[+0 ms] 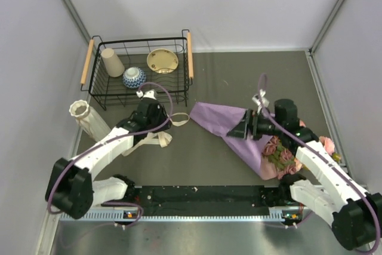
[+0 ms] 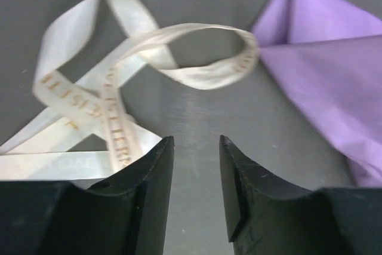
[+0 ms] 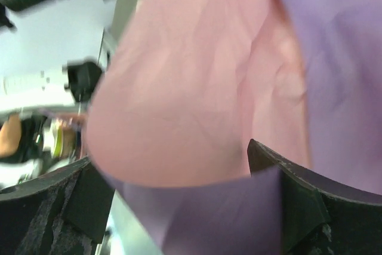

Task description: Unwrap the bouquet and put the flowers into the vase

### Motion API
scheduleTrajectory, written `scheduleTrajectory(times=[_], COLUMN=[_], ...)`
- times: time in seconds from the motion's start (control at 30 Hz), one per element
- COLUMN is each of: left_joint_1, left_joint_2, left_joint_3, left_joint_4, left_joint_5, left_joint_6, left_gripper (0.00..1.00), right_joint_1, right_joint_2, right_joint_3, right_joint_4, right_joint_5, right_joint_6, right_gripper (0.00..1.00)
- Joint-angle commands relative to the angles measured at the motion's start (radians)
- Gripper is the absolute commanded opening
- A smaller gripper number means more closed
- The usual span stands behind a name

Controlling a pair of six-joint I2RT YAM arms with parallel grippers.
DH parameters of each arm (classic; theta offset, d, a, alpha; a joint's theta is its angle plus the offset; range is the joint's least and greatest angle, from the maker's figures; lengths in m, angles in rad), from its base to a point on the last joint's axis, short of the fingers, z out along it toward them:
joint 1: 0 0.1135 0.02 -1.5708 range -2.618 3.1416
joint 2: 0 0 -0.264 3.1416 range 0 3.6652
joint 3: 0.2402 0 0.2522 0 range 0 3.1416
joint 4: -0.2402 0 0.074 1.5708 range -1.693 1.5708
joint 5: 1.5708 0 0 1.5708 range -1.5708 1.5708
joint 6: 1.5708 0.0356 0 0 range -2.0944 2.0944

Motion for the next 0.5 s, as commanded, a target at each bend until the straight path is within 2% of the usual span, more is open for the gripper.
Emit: scheduleTrajectory(times=[0.0,0.1,0.17,0.23,0.3,0.47], left_joint_1=[-0.02,-0.024,-0.024,-0.024,-0.027,-0.078], left_joint_2=[-0.115,-0.207,-0.278,-0.322,-0.319,-0.234], left_joint_3=[-0.003,-0.014,-0.011,-0.002,0.019,0.081], left_joint_4=[0.036,0.058,0.079,0.136,0.167,0.182], left_joint_5=[0.19,0.276,0.353,0.425,0.543,0.599], left_joint_6=[0.046,0.08,0.099,0.12,0.14,0.155], left_gripper=[0.49,0.57,0.66,0.73,0.74,0.75], right_joint_1=[0.151,0.293,0.359,0.375,0.392,0.441], right_joint_2=[0.001,0.054,0.091,0.124,0.127,0.135], right_joint_3=[-0.059,-0.094,-0.105,-0.097,-0.08,0.003], right_joint_4=[-0.04,-0.025,-0.022,-0.022,-0.022,-0.064], right_joint_5=[-0.032,0.013,0.01,-0.013,-0.041,-0.033], right_joint_6=[0.056,0.071,0.064,0.044,0.018,-0.037], right_gripper=[0.87,0.88,0.88,0.88,0.91,0.98])
